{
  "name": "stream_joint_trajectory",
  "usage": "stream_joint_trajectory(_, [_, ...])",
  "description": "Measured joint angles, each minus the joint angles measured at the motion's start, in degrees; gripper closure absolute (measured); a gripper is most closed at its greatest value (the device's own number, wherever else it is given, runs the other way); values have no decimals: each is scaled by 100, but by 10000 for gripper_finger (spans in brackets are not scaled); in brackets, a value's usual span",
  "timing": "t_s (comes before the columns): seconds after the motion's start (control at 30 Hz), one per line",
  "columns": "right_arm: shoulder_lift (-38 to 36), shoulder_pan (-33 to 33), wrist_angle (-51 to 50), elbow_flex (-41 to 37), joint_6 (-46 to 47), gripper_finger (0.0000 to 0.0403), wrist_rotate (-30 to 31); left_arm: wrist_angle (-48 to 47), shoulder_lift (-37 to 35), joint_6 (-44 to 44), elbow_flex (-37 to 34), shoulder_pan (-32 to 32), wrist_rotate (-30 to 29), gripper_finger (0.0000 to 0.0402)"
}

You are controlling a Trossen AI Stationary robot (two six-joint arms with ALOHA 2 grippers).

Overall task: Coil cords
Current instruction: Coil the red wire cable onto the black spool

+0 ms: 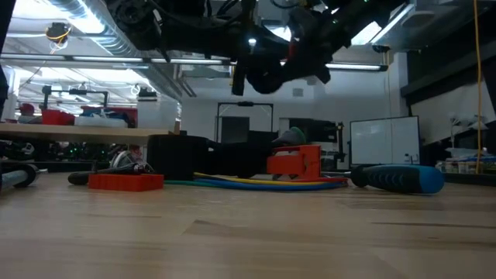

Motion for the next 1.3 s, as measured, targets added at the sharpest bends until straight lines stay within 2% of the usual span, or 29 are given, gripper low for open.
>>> stream_joint_trajectory(0.33, [0, 2, 35, 275, -59, 398, -3, -373, -1, 120, 5, -100, -111, 401])
stream_joint_trajectory(0.5, [0, 2, -475, 609, -320, 398, 28, -637, -7, 137, 9, -171, -434, 401])
stream_joint_trajectory(0.93, [-11, -7, -1974, 1152, -574, 398, 178, -734, 2, 856, 9, -213, -1164, 401])
stream_joint_trajectory(1.3, [-11, -3, -2516, 1639, -764, 398, 124, -670, 2, 1109, 9, -213, -1538, 401])
